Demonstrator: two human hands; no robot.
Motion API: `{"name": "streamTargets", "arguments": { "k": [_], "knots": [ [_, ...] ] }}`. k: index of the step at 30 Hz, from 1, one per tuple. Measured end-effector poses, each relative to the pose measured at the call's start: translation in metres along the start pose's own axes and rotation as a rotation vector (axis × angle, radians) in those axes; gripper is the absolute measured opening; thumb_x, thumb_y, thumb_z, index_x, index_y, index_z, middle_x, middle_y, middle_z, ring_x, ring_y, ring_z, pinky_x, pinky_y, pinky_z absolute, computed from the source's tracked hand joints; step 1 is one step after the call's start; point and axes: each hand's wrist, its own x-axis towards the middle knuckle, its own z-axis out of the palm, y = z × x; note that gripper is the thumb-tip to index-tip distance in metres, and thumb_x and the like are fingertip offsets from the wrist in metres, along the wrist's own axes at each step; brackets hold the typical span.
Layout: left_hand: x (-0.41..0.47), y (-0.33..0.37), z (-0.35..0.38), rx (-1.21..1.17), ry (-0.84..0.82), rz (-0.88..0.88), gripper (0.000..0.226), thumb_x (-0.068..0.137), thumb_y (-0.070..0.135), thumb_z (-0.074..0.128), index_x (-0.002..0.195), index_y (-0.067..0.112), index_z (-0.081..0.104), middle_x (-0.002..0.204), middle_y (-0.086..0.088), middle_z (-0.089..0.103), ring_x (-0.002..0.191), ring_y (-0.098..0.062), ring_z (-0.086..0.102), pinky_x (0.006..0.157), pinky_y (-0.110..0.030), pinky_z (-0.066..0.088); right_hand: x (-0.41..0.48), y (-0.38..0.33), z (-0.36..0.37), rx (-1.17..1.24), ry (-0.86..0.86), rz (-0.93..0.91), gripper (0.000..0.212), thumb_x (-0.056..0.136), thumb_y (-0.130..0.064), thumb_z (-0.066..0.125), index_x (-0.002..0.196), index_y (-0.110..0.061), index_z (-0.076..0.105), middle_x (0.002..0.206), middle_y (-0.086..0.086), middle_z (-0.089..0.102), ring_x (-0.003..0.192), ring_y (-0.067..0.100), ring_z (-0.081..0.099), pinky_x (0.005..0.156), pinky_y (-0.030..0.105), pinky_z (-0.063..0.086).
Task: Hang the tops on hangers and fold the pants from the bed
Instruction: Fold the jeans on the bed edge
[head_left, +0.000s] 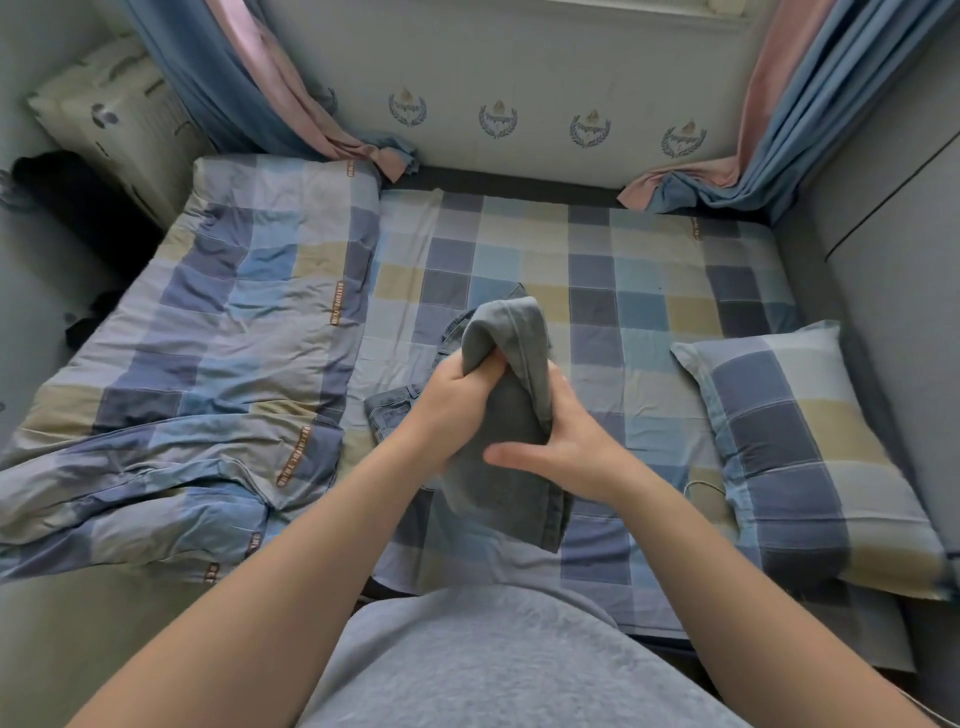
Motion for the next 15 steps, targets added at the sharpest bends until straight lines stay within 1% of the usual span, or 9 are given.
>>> {"name": "streamTargets", "arguments": {
  "k": [2,3,5,6,8,10,12,15],
  "knots": [
    [0.002,0.013,0.003,-0.002,0.012,0.05,0.025,0.102,0.029,0.053,0.093,0.029,0.076,0.1,0.003,0.077,0.099,-0.013,0.072,0.081,-0.029,0.058,0.008,0.003,0.001,0.065,0.022,0.001,0.101,0.062,-0.04,0.093,0.143,-0.047,0.033,0.136,-0.015,0.053,0.126,0.004,0.055,0.097,0.031,0.054],
    [0.004,0.019,0.003,0.008,0.012,0.07,0.025,0.103,0.027,0.052,0.094,0.027,0.075,0.099,0.002,0.077,0.098,-0.014,0.072,0.081,-0.028,0.059,0.012,0.003,-0.001,0.051,0.026,0.008,0.102,0.061,-0.038,0.094,0.142,-0.046,0.033,0.131,-0.018,0.057,0.123,0.003,0.057,0.094,0.029,0.055],
    [0.007,0.031,0.003,0.071,-0.009,0.121,0.022,0.104,0.024,0.052,0.099,0.019,0.072,0.098,-0.003,0.076,0.099,-0.017,0.071,0.084,-0.031,0.059,0.022,0.003,-0.003,-0.016,0.044,0.042,0.099,0.061,-0.031,0.094,0.142,-0.038,0.038,0.127,-0.017,0.061,0.121,0.006,0.059,0.094,0.029,0.054],
    [0.008,0.035,0.004,0.131,-0.022,0.157,0.021,0.104,0.023,0.052,0.099,0.015,0.07,0.097,-0.005,0.075,0.097,-0.017,0.07,0.086,-0.032,0.058,0.026,0.003,-0.002,-0.025,0.059,0.055,0.091,0.063,-0.025,0.092,0.14,-0.03,0.044,0.125,-0.012,0.064,0.12,0.009,0.061,0.094,0.029,0.053],
    [0.011,0.039,0.005,0.262,-0.03,0.213,0.021,0.103,0.022,0.055,0.098,0.007,0.069,0.094,-0.008,0.073,0.092,-0.02,0.069,0.086,-0.038,0.054,0.031,0.005,0.002,0.031,0.08,0.064,0.063,0.072,-0.008,0.086,0.128,-0.018,0.058,0.115,-0.005,0.071,0.11,0.01,0.067,0.088,0.025,0.054],
    [0.014,0.037,0.0,0.328,-0.021,0.224,0.022,0.1,0.023,0.06,0.099,0.003,0.069,0.095,-0.013,0.072,0.091,-0.023,0.068,0.084,-0.041,0.053,0.03,0.008,0.006,0.09,0.101,0.09,0.044,0.079,0.0,0.078,0.118,-0.016,0.065,0.104,-0.006,0.075,0.099,0.008,0.07,0.078,0.019,0.055],
    [0.012,0.031,-0.009,0.274,-0.051,0.182,0.025,0.094,0.03,0.066,0.104,0.007,0.068,0.098,-0.008,0.071,0.093,-0.018,0.068,0.084,-0.037,0.055,0.025,0.011,0.005,0.198,0.148,0.124,0.034,0.084,0.0,0.073,0.114,-0.015,0.069,0.101,-0.004,0.077,0.095,0.012,0.072,0.072,0.019,0.056],
    [0.001,0.011,-0.022,0.135,-0.172,0.027,0.051,0.077,0.049,0.075,0.12,0.027,0.06,0.118,0.004,0.07,0.112,-0.01,0.066,0.091,-0.03,0.055,0.017,0.004,-0.005,0.458,0.257,0.201,0.023,0.087,-0.011,0.074,0.11,-0.01,0.072,0.099,0.008,0.078,0.092,0.025,0.075,0.068,0.028,0.059]
  ]
}}
